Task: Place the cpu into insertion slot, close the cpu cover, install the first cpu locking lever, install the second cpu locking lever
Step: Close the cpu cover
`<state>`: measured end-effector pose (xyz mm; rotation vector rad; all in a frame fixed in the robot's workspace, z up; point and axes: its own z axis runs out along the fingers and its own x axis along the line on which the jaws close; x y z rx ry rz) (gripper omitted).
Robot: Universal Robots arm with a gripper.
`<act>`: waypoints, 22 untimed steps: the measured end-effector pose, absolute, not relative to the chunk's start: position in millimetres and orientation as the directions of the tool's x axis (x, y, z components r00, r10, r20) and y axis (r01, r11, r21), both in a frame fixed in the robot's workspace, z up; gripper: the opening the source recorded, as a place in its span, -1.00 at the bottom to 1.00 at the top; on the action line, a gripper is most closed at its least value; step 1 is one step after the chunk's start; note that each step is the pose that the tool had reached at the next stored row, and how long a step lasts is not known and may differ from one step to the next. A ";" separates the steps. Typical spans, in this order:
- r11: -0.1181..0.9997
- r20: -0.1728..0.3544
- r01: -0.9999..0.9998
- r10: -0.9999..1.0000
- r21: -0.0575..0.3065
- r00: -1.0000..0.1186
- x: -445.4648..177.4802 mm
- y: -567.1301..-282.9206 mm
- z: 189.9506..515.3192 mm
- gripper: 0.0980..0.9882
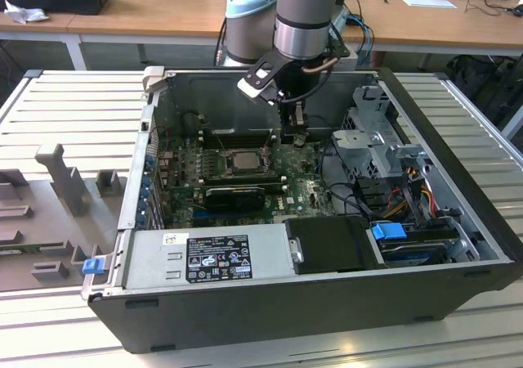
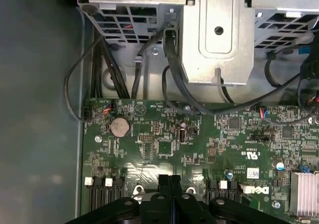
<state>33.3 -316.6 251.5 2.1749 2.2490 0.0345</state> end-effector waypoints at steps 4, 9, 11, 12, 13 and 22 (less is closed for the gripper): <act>0.033 0.006 0.999 0.999 0.025 -0.034 27.0 -316.6 251.4 -0.98; 0.033 0.006 0.999 0.999 0.025 -0.034 18.5 -316.6 251.5 -0.98; 0.033 0.006 0.999 0.999 0.025 -0.034 13.8 -316.6 251.4 -0.98; 0.034 0.006 0.999 0.999 0.025 -0.034 10.6 -316.6 251.5 -0.98; 0.033 0.006 0.999 0.999 0.025 -0.034 8.1 -316.6 251.4 -0.98; 0.045 0.006 0.999 0.999 0.026 -0.045 -11.8 -316.6 238.3 -0.98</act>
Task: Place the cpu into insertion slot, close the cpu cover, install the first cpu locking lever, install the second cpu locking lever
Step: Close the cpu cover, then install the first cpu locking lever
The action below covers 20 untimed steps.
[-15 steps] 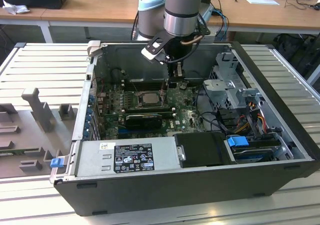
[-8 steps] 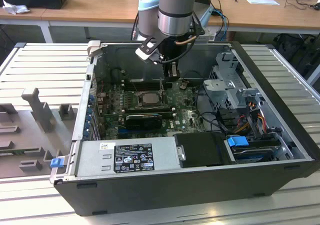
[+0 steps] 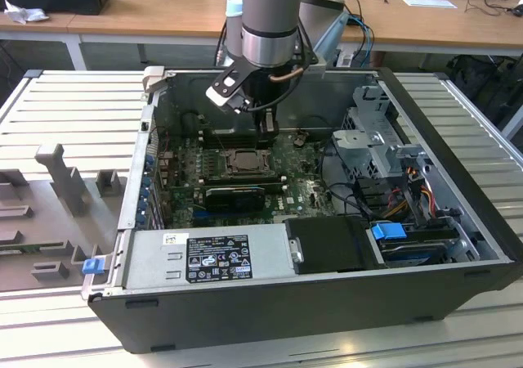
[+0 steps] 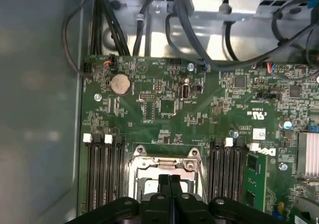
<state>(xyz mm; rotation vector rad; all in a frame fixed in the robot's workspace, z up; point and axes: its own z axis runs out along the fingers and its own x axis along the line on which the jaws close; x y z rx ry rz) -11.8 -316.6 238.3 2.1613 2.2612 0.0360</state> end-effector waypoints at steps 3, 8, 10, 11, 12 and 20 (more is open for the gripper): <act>0.050 0.006 0.998 0.999 0.026 -0.050 -22.7 -316.6 235.7 -0.98; 0.050 0.006 0.998 0.999 0.026 -0.050 -34.6 -316.6 235.3 -0.98; 0.050 0.006 0.998 0.999 0.026 -0.050 -37.0 -316.6 235.3 -0.98; 0.050 0.006 0.998 0.999 0.026 -0.050 -37.4 -316.5 235.3 -0.98; 0.050 0.006 0.998 0.999 0.026 -0.050 -37.9 -316.6 235.3 -0.98; 0.050 0.006 0.998 0.999 0.026 -0.050 -38.0 -316.6 240.5 -0.98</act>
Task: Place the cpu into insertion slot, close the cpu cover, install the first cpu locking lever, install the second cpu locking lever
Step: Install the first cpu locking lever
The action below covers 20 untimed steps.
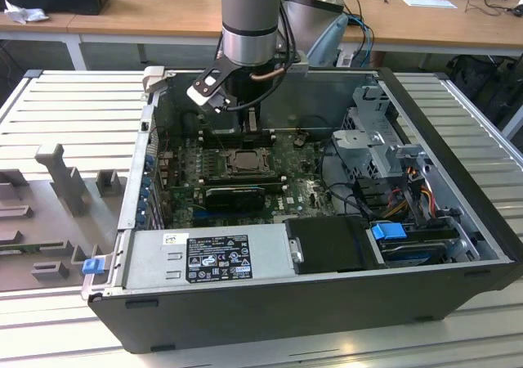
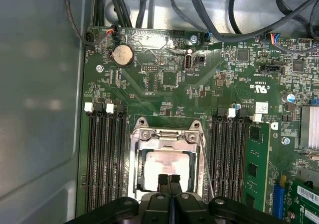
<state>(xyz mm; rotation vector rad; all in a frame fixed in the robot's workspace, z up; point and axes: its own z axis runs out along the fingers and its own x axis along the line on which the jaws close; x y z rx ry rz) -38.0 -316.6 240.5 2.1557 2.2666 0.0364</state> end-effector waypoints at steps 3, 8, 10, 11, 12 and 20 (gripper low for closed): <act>0.050 0.006 0.998 0.999 0.026 -0.050 -38.0 -316.6 241.2 -0.98; 0.050 0.006 0.998 0.999 0.026 -0.050 -38.0 -316.6 242.8 -0.98; 0.050 0.006 0.998 0.999 0.026 -0.050 -38.0 -316.6 243.1 -0.98; 0.050 0.006 0.998 0.999 0.026 -0.050 -38.0 -316.6 243.4 -0.98; 0.050 0.006 0.998 0.999 0.026 -0.050 -38.0 -316.6 243.9 -0.98; 0.050 0.006 0.998 0.999 0.026 -0.050 -38.0 -316.6 251.9 -0.98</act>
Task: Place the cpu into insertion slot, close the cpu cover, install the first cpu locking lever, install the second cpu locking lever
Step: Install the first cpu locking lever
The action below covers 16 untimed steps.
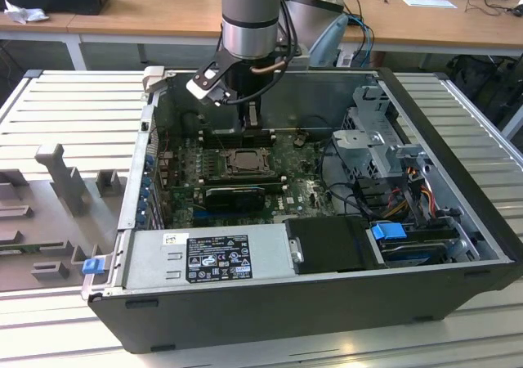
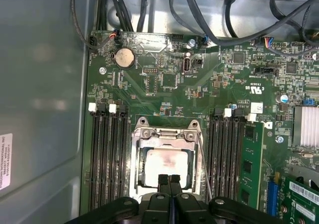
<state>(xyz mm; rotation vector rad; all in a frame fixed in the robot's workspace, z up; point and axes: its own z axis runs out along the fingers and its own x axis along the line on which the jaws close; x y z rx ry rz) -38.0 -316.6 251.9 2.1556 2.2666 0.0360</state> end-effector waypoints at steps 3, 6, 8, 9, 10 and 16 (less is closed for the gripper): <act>0.050 0.006 0.998 0.999 0.026 -0.050 -38.0 -316.6 253.6 -0.98; 0.050 0.006 0.998 0.999 0.026 -0.050 -38.0 -316.6 255.4 -0.98; 0.050 0.006 0.998 0.999 0.026 -0.050 -38.0 -316.6 257.1 -0.98; 0.050 0.006 0.998 0.999 0.026 -0.050 -38.0 -316.6 257.5 -0.98; 0.050 0.006 0.998 0.999 0.026 -0.050 -38.0 -316.6 258.4 -0.98; 0.050 0.006 0.998 0.999 0.026 -0.050 -38.0 -316.6 263.3 -0.98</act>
